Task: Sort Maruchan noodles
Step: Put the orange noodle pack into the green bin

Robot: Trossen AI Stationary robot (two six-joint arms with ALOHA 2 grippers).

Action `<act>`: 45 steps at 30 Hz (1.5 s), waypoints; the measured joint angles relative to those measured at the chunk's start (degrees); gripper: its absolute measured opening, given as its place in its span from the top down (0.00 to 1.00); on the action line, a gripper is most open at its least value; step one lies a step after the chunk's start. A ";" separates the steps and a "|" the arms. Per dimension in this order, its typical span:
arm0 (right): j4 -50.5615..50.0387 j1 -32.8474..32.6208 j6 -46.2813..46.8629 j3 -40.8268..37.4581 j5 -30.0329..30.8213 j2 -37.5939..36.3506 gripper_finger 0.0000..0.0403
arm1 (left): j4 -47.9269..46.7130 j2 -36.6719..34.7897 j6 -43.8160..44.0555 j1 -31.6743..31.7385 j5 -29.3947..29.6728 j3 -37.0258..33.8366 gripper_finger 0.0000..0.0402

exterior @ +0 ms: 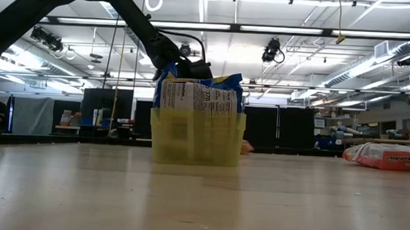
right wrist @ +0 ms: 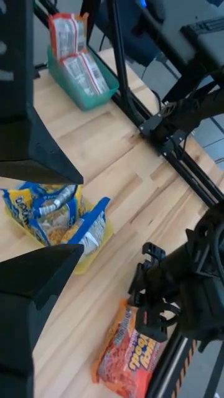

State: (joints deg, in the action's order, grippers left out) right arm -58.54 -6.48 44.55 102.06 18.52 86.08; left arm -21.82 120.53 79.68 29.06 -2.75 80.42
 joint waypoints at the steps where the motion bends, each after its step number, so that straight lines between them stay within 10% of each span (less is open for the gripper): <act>1: -0.02 -0.36 0.54 0.00 0.04 0.00 0.58 | -1.18 0.00 0.02 -0.03 0.09 0.00 0.73; 7: -0.08 -2.40 0.89 0.00 0.44 0.00 0.58 | -9.83 -1.29 -2.41 -0.11 -0.37 -0.04 0.98; 17: -0.18 -3.04 -1.11 0.00 8.95 0.00 0.58 | -1.00 -5.52 -9.15 -2.14 3.48 -0.02 0.94; 37: -0.15 -3.54 -0.56 0.00 4.91 0.00 0.57 | 21.08 -2.29 24.12 -10.76 21.50 -9.07 0.46; 45: -0.95 -6.53 2.45 -0.02 4.32 0.01 0.57 | 21.76 -2.05 22.32 -11.00 26.23 -8.96 0.37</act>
State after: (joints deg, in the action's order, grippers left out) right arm -59.50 -13.00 47.00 102.04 22.84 86.09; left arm -0.07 118.48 102.00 18.06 23.49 71.46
